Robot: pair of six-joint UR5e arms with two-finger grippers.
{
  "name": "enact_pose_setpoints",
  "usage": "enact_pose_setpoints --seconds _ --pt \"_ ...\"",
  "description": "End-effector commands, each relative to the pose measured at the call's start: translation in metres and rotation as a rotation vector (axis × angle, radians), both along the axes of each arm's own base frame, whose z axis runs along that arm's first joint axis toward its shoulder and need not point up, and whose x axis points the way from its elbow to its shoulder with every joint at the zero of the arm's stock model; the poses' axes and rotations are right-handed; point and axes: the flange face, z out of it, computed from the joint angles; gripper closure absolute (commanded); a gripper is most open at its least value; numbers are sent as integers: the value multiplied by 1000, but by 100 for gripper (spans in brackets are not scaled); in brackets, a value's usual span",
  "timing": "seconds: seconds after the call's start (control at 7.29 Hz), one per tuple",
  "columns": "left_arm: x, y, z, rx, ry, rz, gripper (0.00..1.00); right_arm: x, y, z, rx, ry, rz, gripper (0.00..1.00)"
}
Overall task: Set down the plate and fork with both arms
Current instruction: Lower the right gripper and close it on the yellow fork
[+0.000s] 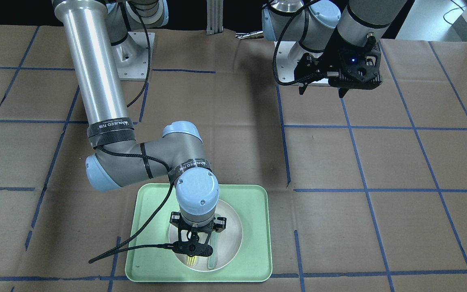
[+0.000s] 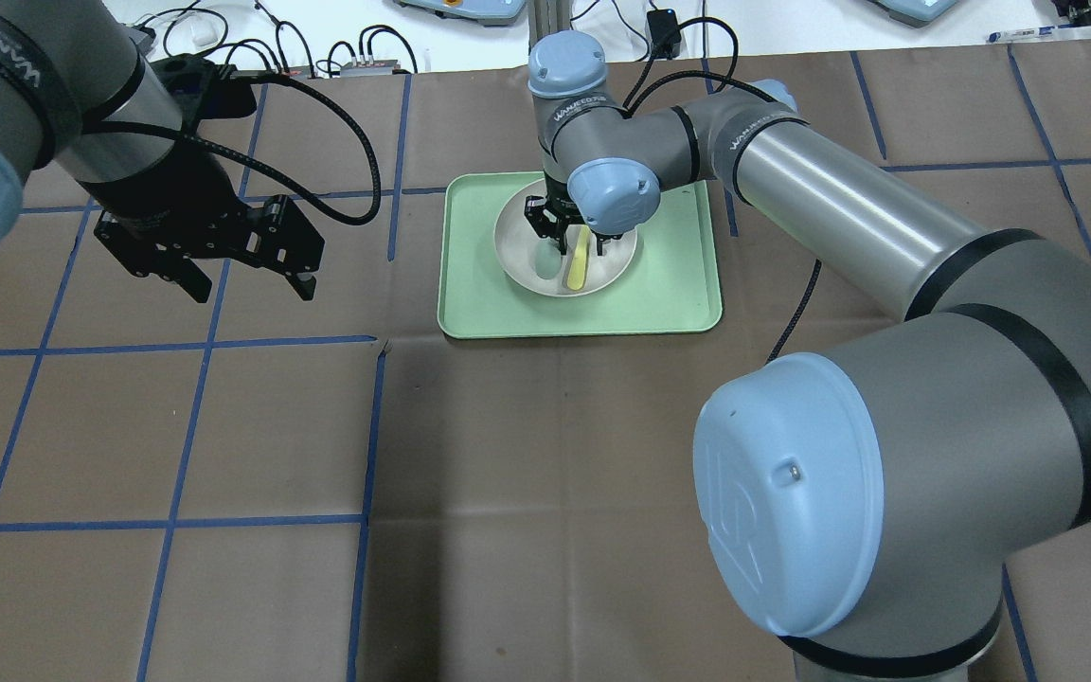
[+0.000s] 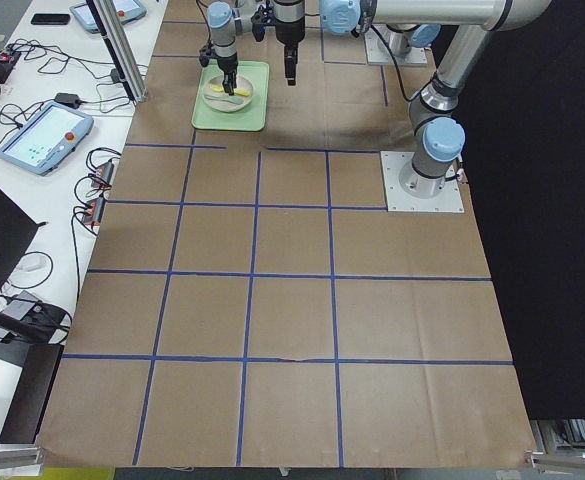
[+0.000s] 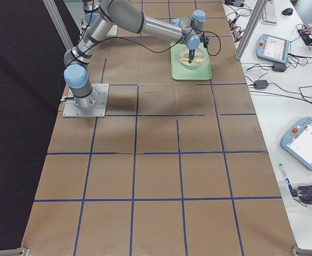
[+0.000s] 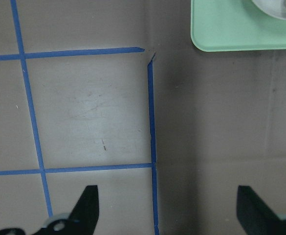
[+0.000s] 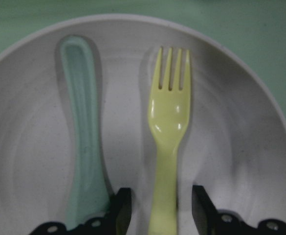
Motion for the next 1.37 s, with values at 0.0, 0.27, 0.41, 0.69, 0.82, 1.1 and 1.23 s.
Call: enact_pose_setpoints --seconds 0.0,0.27,0.41,0.69,0.82,1.1,1.23 --pt "0 0 0 -1 0 0 0 -1 -1 1 -4 2 -1 69" --pt "0 3 1 -1 0 -2 0 -1 -2 6 -11 -2 -1 76" --pt "0 3 0 1 0 -2 0 0 -2 7 -12 -4 -3 79" --pt "0 4 0 1 0 -5 0 1 -1 10 -12 -12 -3 95" --pt "0 4 1 -1 0 -5 0 1 -1 15 -20 -15 -3 96" --pt "0 3 -1 1 0 -5 0 -1 2 49 -48 -22 -3 96" --pt "0 4 0 1 0 -5 0 -3 9 73 -43 -22 -3 96"
